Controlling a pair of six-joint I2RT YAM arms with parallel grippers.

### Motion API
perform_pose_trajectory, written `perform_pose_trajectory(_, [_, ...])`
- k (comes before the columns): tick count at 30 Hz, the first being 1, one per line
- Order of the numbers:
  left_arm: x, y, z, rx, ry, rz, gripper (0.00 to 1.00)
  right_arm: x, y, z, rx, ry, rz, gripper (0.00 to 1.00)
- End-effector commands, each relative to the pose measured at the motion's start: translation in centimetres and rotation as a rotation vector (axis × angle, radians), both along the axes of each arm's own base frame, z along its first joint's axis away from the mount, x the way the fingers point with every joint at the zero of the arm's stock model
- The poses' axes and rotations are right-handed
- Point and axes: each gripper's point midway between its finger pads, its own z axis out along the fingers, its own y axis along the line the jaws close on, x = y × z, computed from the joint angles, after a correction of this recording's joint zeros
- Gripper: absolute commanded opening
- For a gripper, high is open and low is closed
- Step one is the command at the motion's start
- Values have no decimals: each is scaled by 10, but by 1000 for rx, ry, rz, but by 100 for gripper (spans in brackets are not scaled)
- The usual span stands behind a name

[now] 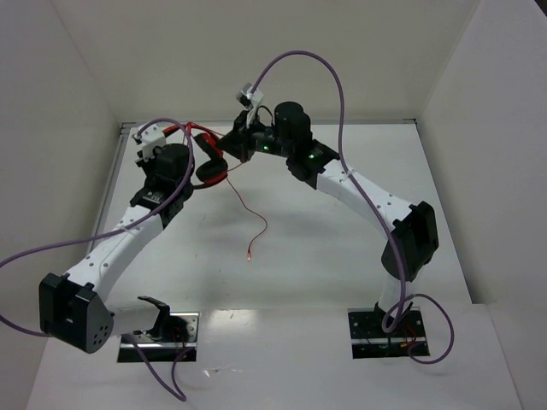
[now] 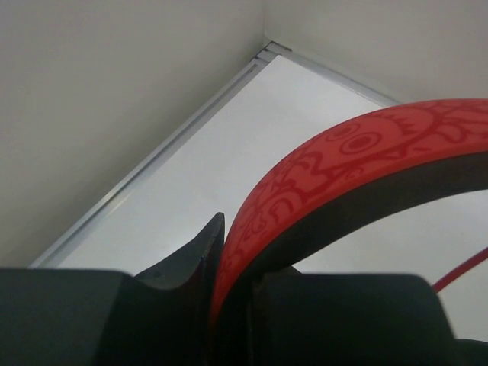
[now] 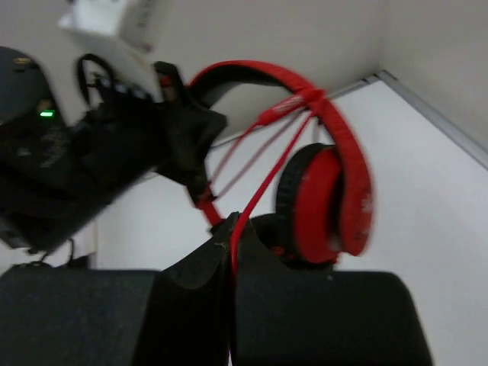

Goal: Wrap the headphones

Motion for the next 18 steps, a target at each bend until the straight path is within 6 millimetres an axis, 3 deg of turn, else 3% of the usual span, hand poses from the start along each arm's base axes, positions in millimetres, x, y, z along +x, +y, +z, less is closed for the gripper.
perform_pose_trajectory(1, [19, 6, 40, -146, -270, 116, 0, -68, 19, 59, 159, -21, 182, 1])
perform_pose_trajectory(4, [30, 1, 47, -212, -334, 129, 0, -96, 40, 61, 178, -11, 225, 1])
perform_pose_trajectory(5, [32, -1, 61, -260, -394, 135, 0, -110, 47, 61, 178, -8, 254, 1])
perform_pose_trajectory(8, [43, -9, 70, -322, -432, 111, 0, -117, 58, 43, 164, 39, 252, 1])
perform_pose_trajectory(9, [46, -8, 85, -359, -483, 110, 0, -118, 61, 26, 145, 60, 238, 1])
perform_pose_trajectory(10, [50, -15, 93, -389, -499, 73, 0, -116, 62, 22, 159, 66, 227, 1])
perform_pose_trajectory(11, [54, -19, 96, -408, -503, 57, 0, -116, 60, 17, 161, 79, 218, 1])
perform_pose_trajectory(12, [59, -18, 100, -427, -516, 47, 0, -112, 60, -2, 138, 101, 192, 1])
perform_pose_trajectory(13, [63, -23, 116, -457, -539, -3, 0, -109, 59, -8, 129, 110, 174, 1])
perform_pose_trajectory(15, [76, -32, 121, -480, -541, -36, 0, -101, 59, -27, 104, 134, 128, 1])
perform_pose_trajectory(16, [81, -40, 137, -520, -571, -76, 0, -95, 58, -29, 110, 131, 90, 1])
perform_pose_trajectory(18, [86, -48, 142, -551, -567, -114, 0, -89, 56, -38, 120, 124, 59, 1])
